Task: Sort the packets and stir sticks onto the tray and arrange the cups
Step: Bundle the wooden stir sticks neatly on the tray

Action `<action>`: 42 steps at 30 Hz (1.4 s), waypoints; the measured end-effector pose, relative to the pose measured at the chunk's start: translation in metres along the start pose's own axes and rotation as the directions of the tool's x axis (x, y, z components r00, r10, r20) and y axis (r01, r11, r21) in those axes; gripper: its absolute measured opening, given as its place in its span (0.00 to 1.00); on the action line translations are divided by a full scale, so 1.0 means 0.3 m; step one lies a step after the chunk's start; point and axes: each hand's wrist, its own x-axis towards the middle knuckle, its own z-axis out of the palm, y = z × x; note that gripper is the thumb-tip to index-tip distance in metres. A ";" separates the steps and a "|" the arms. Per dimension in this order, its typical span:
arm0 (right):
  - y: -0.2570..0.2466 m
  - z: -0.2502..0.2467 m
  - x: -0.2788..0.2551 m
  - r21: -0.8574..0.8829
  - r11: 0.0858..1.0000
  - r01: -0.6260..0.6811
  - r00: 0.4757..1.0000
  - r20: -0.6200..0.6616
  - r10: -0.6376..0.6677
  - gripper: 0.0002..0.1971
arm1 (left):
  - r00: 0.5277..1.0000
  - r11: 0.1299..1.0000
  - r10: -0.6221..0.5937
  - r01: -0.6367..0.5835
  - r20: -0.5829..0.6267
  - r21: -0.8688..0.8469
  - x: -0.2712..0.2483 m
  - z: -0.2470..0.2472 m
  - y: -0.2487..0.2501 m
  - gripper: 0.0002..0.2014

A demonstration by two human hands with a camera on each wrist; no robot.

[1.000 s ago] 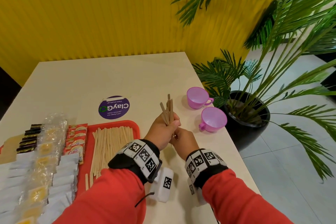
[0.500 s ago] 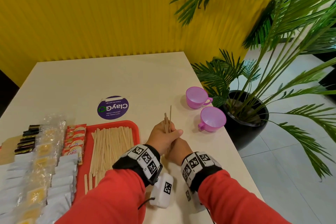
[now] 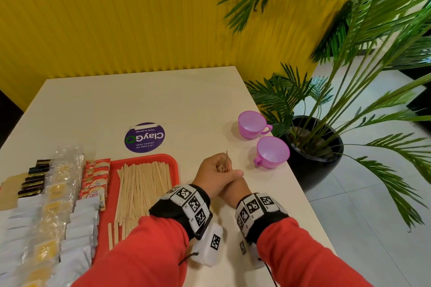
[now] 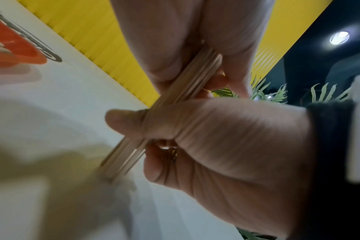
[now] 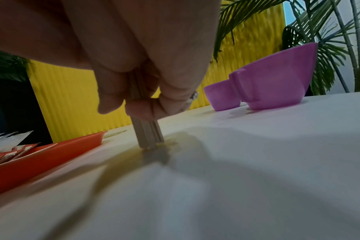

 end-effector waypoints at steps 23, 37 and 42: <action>-0.054 -0.021 -0.074 -0.027 0.982 0.187 0.982 0.030 -0.186 0.15 | 0.992 0.990 -0.120 0.122 -0.026 0.068 -0.021 -0.020 -0.024 0.19; -0.189 0.028 -0.150 0.470 0.867 0.167 0.925 0.231 -0.303 0.09 | 0.931 0.906 -0.326 0.358 0.167 -0.226 -0.144 -0.247 0.041 0.13; -0.238 0.146 -0.178 0.494 0.869 -0.014 0.932 0.321 -0.167 0.09 | 0.862 0.848 -0.483 0.505 0.154 -0.164 -0.240 -0.348 -0.015 0.05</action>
